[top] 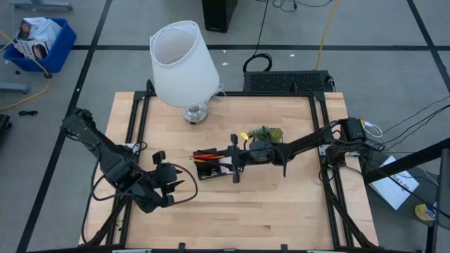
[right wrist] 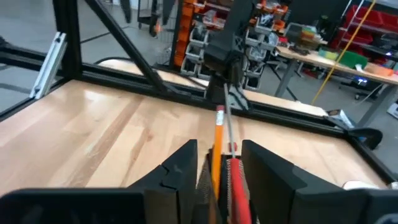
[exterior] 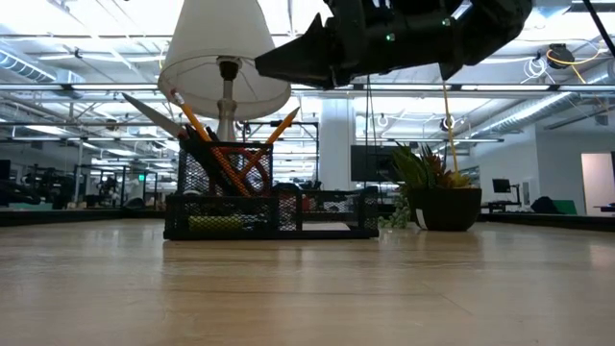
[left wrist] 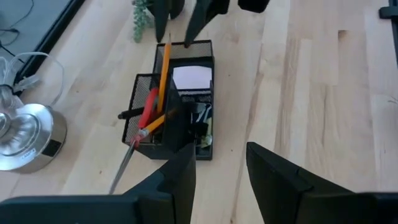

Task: Pick and place office supplies into organizer
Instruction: Put the orange scissor into the black desk organizer

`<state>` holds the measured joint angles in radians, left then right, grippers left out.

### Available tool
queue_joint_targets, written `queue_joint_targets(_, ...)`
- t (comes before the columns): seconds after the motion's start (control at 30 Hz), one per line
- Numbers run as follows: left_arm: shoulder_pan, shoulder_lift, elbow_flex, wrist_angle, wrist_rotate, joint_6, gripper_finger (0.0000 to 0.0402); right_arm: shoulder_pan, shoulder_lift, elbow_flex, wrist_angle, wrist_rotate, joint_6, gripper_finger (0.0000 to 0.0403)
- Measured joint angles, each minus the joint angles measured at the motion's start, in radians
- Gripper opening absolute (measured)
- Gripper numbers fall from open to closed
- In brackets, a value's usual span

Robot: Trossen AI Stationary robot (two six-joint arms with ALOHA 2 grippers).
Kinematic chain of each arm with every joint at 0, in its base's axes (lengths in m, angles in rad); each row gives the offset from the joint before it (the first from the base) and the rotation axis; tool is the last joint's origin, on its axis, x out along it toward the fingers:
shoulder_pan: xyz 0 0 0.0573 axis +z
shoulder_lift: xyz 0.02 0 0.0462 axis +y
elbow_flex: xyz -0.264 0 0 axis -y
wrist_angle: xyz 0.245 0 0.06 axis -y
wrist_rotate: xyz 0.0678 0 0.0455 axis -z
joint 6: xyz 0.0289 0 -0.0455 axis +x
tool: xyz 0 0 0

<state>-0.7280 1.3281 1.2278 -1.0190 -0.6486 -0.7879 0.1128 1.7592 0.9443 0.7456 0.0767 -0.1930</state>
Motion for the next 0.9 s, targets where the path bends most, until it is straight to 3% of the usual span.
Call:
queue_joint_targets(0.17, 0.0, 0.0, 0.0, 0.027, -0.074, 0.02, 0.0147, 0.032, 0.0, 0.0, -0.027, 0.0, 0.048, 0.0117)
queue_joint_targets(0.37, -0.04, -0.003, 0.0, 0.061, -0.305, 0.019, 0.0147, 0.073, -0.033, -0.001, -0.064, 0.0, 0.142, 0.0115)
queue_joint_targets(0.63, -0.122, -0.144, -0.001, 0.087, -0.429, 0.035, 0.0147, 0.079, -0.233, -0.001, -0.368, 0.0, 0.27, 0.0106)
queue_joint_targets(0.9, -0.199, -0.244, -0.041, 0.108, -0.429, 0.107, 0.0147, 0.105, -0.313, -0.001, -0.426, 0.001, 0.288, 0.0107)
